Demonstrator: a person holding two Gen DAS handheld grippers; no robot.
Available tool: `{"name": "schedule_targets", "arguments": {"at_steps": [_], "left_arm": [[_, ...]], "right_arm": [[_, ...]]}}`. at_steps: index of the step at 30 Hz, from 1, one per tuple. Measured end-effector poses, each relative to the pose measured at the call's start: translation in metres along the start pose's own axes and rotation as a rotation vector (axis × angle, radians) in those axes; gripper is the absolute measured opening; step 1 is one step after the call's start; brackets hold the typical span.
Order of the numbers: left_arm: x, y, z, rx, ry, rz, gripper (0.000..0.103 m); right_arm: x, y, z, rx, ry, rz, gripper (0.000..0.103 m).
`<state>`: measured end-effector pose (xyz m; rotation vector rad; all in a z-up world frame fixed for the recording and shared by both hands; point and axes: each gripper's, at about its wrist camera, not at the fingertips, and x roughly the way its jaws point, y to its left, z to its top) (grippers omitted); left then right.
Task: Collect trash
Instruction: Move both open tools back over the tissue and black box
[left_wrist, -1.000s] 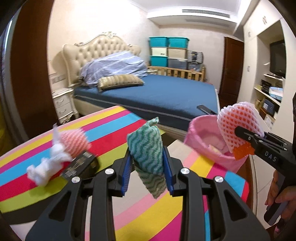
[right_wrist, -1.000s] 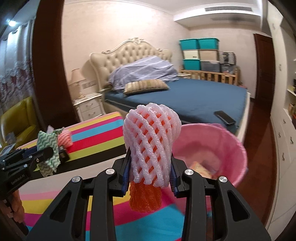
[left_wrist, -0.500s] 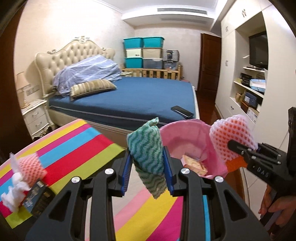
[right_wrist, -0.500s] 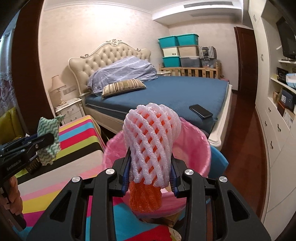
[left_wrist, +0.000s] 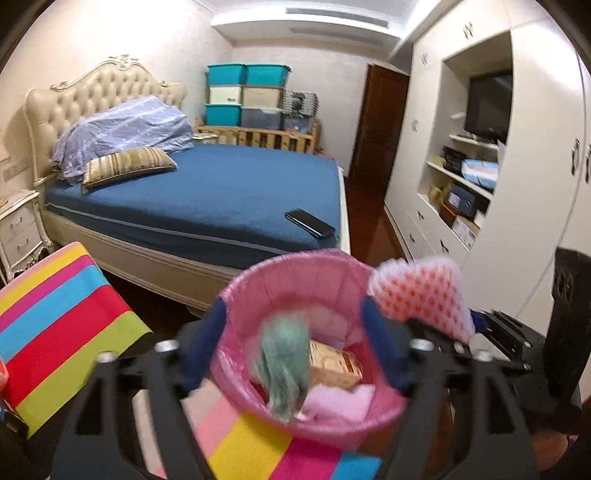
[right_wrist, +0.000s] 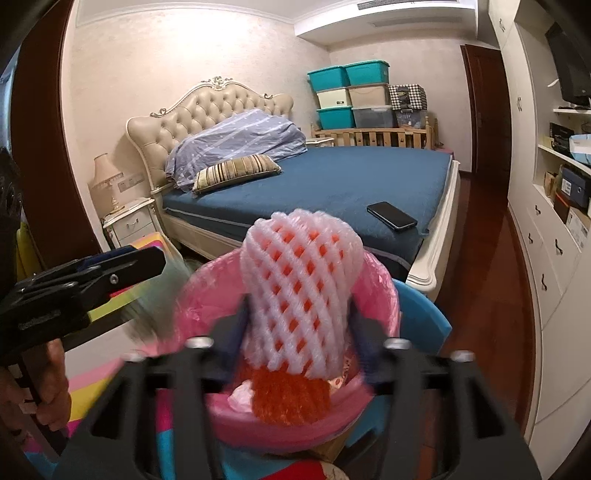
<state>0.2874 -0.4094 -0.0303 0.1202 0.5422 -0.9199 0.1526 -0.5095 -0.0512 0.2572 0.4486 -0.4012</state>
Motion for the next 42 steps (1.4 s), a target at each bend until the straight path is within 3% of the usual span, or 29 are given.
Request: {"name": "schedule_targets", "arguments": {"at_steps": [4, 9, 16, 22, 27, 31, 42], "left_arm": [[0.0, 0.013, -0.004, -0.019, 0.009, 0.045, 0.077], [-0.027, 0.044, -0.017, -0.094, 0.003, 0.144, 0.098], [-0.087, 0.084, -0.06, -0.131, 0.035, 0.267, 0.098], [-0.152, 0.114, -0.099, -0.119, 0.035, 0.396, 0.098], [-0.204, 0.152, -0.126, -0.168, 0.03, 0.499, 0.098], [-0.234, 0.181, -0.14, -0.217, 0.026, 0.58, 0.098], [-0.288, 0.242, -0.152, -0.196, 0.025, 0.829, 0.098]], "right_arm": [[-0.001, -0.006, -0.001, 0.013, -0.004, -0.004, 0.069], [-0.008, -0.007, -0.005, 0.031, -0.003, 0.001, 0.069], [-0.017, 0.025, -0.012, -0.007, 0.021, 0.054, 0.069], [-0.017, 0.087, -0.018, -0.088, 0.054, 0.155, 0.069], [-0.014, 0.151, -0.025, -0.182, 0.096, 0.245, 0.069], [-0.01, 0.196, -0.03, -0.245, 0.132, 0.301, 0.069], [0.012, 0.31, -0.056, -0.295, 0.235, 0.381, 0.082]]}}
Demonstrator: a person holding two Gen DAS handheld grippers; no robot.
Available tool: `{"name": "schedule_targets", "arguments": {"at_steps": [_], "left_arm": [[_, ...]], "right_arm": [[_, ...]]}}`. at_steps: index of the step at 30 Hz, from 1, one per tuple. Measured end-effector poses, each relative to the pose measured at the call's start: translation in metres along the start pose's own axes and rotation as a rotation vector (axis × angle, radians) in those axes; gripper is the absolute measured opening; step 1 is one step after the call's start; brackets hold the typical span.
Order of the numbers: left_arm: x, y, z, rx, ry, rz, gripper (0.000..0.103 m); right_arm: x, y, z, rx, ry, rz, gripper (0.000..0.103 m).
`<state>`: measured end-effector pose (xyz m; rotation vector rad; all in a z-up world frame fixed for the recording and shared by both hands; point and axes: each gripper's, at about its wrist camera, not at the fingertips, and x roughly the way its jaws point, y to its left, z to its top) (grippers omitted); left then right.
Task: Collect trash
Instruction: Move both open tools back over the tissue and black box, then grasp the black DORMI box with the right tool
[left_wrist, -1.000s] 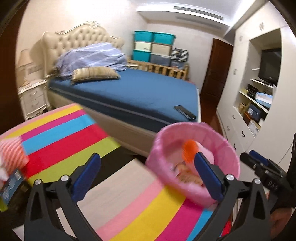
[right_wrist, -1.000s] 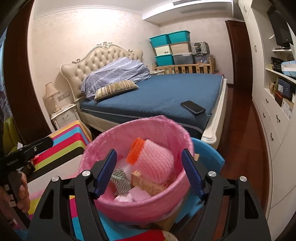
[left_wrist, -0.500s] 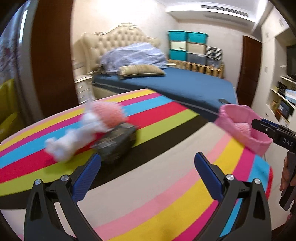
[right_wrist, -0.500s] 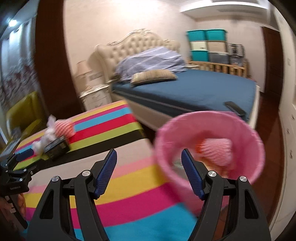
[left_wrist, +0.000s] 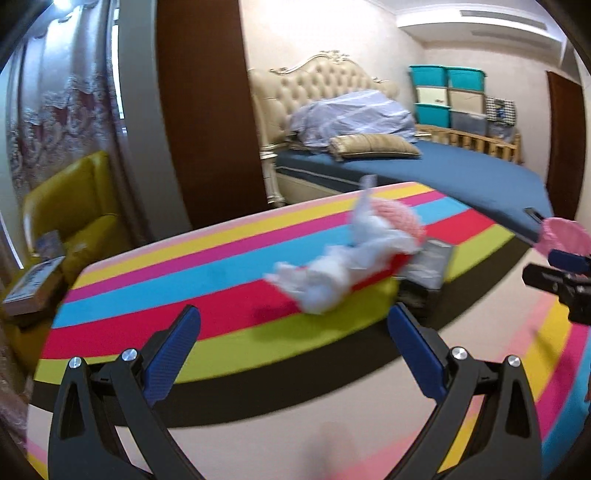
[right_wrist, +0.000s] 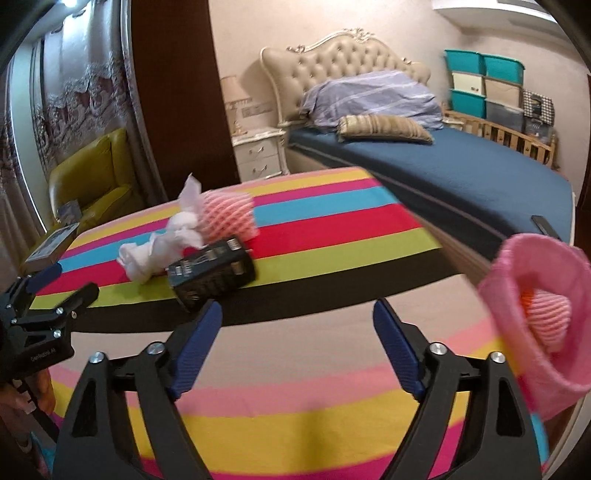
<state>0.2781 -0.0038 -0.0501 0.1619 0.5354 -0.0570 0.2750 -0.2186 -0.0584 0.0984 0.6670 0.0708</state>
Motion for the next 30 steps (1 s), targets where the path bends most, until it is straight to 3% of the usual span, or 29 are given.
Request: {"name": "schedule_targets", "arguments": {"at_steps": [6, 14, 22, 30], "left_arm": [[0.022, 0.048, -0.002, -0.062, 0.039, 0.05, 0.098], [0.025, 0.098, -0.012, -0.283, 0.058, -0.006, 0.098], [0.011, 0.073, -0.008, -0.161, 0.001, 0.018, 0.098], [0.012, 0.067, -0.008, -0.131, 0.005, 0.016, 0.098]], "right_arm": [[0.034, 0.049, 0.008, -0.008, 0.049, 0.006, 0.084], [0.072, 0.097, 0.019, -0.055, 0.087, -0.123, 0.084], [0.098, 0.099, 0.031, -0.031, 0.114, -0.238, 0.084], [0.067, 0.046, 0.018, 0.046, 0.115, -0.23, 0.083]]}}
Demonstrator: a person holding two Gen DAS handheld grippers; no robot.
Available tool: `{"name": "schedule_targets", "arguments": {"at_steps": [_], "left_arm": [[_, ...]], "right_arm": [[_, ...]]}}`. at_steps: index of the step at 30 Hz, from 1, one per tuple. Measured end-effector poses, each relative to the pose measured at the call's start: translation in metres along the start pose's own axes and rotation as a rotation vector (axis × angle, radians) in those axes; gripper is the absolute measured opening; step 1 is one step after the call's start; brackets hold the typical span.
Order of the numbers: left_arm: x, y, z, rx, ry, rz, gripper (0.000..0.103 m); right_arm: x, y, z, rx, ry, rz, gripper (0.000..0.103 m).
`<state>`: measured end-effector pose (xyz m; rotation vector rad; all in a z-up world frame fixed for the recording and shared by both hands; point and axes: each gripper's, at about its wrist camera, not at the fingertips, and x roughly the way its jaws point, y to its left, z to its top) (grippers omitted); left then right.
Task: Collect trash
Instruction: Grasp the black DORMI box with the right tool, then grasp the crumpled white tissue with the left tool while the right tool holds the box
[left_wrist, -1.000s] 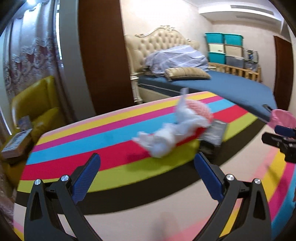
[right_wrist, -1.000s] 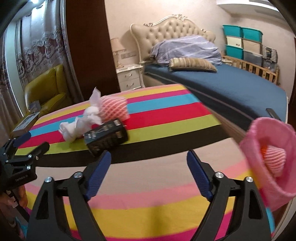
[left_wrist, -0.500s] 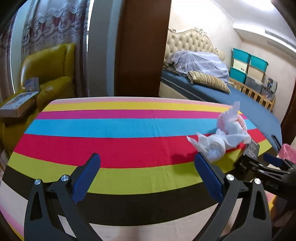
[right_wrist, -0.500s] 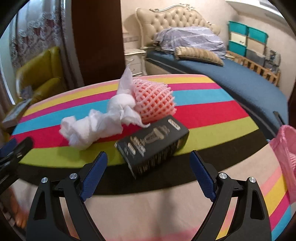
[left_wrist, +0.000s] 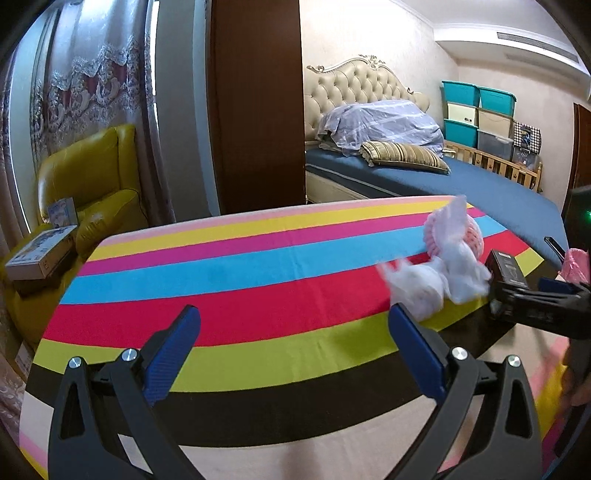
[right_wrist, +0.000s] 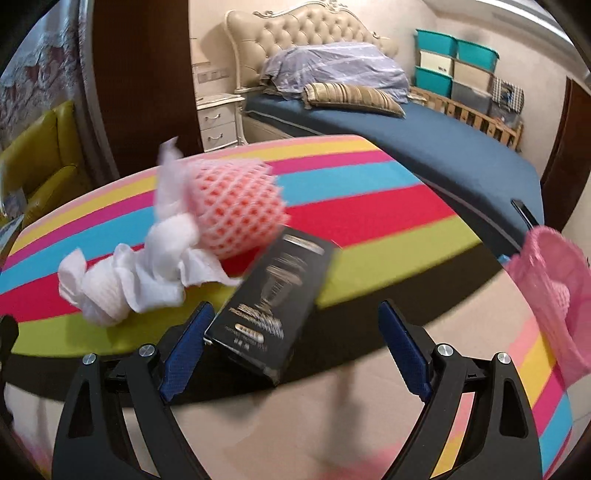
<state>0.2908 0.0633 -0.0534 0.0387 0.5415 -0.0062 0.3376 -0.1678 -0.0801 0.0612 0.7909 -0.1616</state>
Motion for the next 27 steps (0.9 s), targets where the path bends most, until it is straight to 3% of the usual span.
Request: {"name": "schedule_targets", "arguments": {"at_steps": [7, 10, 14, 20, 27], "left_arm": [[0.009, 0.001, -0.003, -0.025, 0.059, -0.033, 0.098], [0.006, 0.001, -0.004, -0.032, 0.047, -0.029, 0.098], [0.006, -0.007, -0.002, -0.006, 0.057, -0.05, 0.098], [0.009, -0.024, -0.003, -0.006, 0.11, -0.105, 0.098], [0.029, -0.061, 0.001, 0.042, 0.183, -0.117, 0.097]], "right_arm": [[0.013, -0.01, 0.002, -0.005, 0.026, 0.054, 0.076], [0.015, -0.006, 0.003, -0.018, 0.03, 0.085, 0.067], [0.008, -0.009, 0.002, -0.039, 0.014, 0.138, 0.039], [-0.023, -0.029, -0.011, -0.035, -0.03, 0.177, 0.039], [-0.038, -0.057, -0.026, -0.011, -0.045, 0.197, 0.039]]}}
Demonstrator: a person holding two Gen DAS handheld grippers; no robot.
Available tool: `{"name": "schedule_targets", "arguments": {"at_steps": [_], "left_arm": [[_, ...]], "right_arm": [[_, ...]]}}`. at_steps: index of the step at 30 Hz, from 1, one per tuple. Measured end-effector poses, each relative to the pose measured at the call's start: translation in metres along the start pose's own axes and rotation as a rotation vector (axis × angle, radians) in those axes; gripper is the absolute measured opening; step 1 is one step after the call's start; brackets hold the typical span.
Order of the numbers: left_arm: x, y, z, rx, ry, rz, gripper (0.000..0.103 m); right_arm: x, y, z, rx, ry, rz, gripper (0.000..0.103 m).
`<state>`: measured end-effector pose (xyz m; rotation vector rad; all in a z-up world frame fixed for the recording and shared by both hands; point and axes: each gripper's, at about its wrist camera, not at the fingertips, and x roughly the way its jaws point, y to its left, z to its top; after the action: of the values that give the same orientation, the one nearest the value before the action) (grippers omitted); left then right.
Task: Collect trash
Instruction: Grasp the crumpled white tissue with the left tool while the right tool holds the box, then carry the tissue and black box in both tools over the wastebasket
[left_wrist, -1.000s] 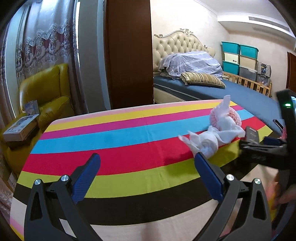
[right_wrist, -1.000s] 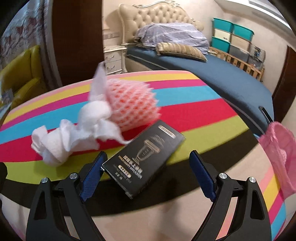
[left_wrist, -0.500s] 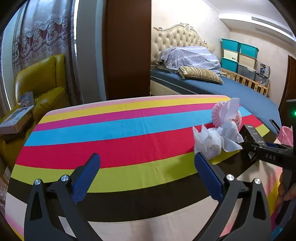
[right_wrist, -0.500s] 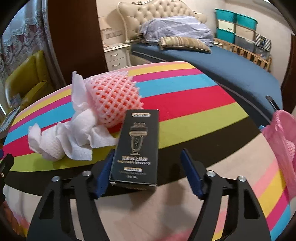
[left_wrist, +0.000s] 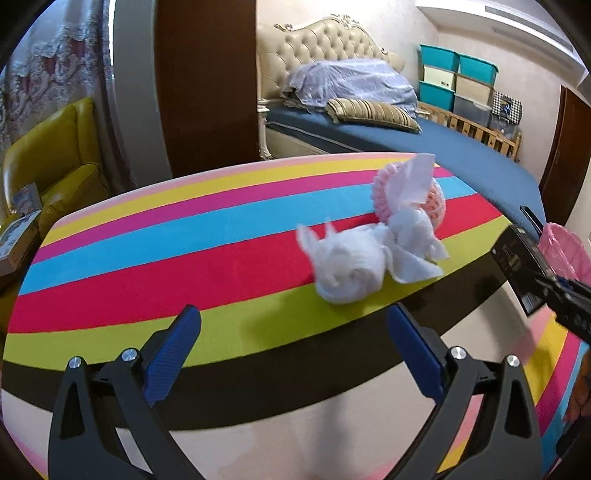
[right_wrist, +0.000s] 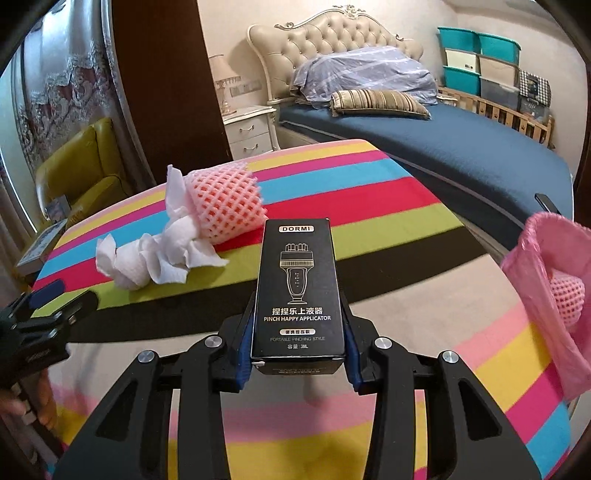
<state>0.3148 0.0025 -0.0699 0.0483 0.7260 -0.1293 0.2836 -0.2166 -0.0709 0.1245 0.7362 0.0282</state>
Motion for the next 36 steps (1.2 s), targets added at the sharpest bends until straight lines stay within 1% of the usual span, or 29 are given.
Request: {"name": "schedule_targets", "arguments": {"at_steps": [5, 8, 10, 11, 12, 13, 15, 17, 19, 26, 28, 32, 36], "left_arm": [[0.02, -0.02, 0.016, 0.003, 0.016, -0.009, 0.097], [0.035, -0.031, 0.023, 0.028, 0.028, 0.022, 0.087], [0.047, -0.034, 0.027, 0.036, 0.072, 0.021, 0.072], [0.052, -0.034, 0.027, 0.03, 0.095, 0.005, 0.057], [0.053, -0.033, 0.027, 0.021, 0.105, -0.022, 0.044], [0.05, -0.034, 0.026, 0.012, 0.1, -0.041, 0.043], [0.041, -0.036, 0.022, 0.021, 0.068, -0.022, 0.041], [0.028, -0.037, 0.017, 0.023, 0.03, -0.018, 0.04], [0.017, -0.036, 0.01, 0.018, 0.008, -0.008, 0.04], [-0.017, -0.031, -0.019, -0.015, -0.02, -0.013, 0.04], [-0.024, -0.032, -0.023, -0.018, -0.03, -0.019, 0.04], [-0.033, -0.039, -0.026, 0.011, -0.046, -0.035, 0.04], [-0.039, -0.045, -0.028, 0.023, -0.061, -0.067, 0.04]], "right_arm": [[-0.002, -0.006, -0.009, 0.002, 0.01, 0.029, 0.039], [-0.003, -0.008, -0.008, 0.01, 0.004, 0.046, 0.039], [-0.003, -0.007, -0.009, 0.007, 0.005, 0.05, 0.039], [-0.003, -0.007, -0.009, 0.005, 0.005, 0.052, 0.039], [-0.003, -0.007, -0.009, 0.003, 0.003, 0.055, 0.039], [-0.003, -0.006, -0.009, 0.0, 0.002, 0.057, 0.039], [-0.003, -0.005, -0.009, -0.006, 0.004, 0.06, 0.039], [-0.002, -0.006, -0.009, -0.006, 0.008, 0.064, 0.039], [-0.001, -0.006, -0.008, -0.003, 0.011, 0.068, 0.039], [-0.002, -0.004, -0.007, -0.013, 0.005, 0.064, 0.039], [-0.003, -0.003, -0.008, -0.015, 0.001, 0.062, 0.039], [-0.009, -0.001, -0.01, -0.02, -0.016, 0.07, 0.039], [-0.016, 0.0, -0.014, -0.023, -0.018, 0.079, 0.039]]}}
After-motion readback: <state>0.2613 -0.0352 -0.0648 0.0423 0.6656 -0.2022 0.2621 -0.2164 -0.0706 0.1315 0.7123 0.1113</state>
